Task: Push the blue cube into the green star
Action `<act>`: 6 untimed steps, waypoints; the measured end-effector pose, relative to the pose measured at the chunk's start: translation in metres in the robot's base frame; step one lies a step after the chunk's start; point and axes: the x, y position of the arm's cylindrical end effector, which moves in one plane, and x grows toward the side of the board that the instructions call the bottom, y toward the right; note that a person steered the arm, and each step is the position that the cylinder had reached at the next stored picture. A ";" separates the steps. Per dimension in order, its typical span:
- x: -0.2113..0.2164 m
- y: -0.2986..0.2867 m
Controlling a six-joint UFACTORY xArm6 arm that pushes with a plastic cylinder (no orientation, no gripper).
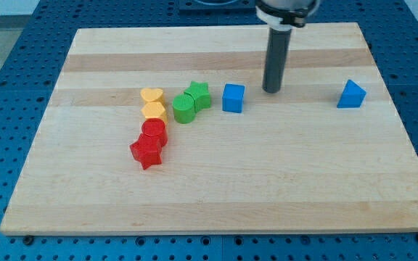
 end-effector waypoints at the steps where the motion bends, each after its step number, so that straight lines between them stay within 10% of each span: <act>1: 0.021 -0.011; 6: 0.019 -0.100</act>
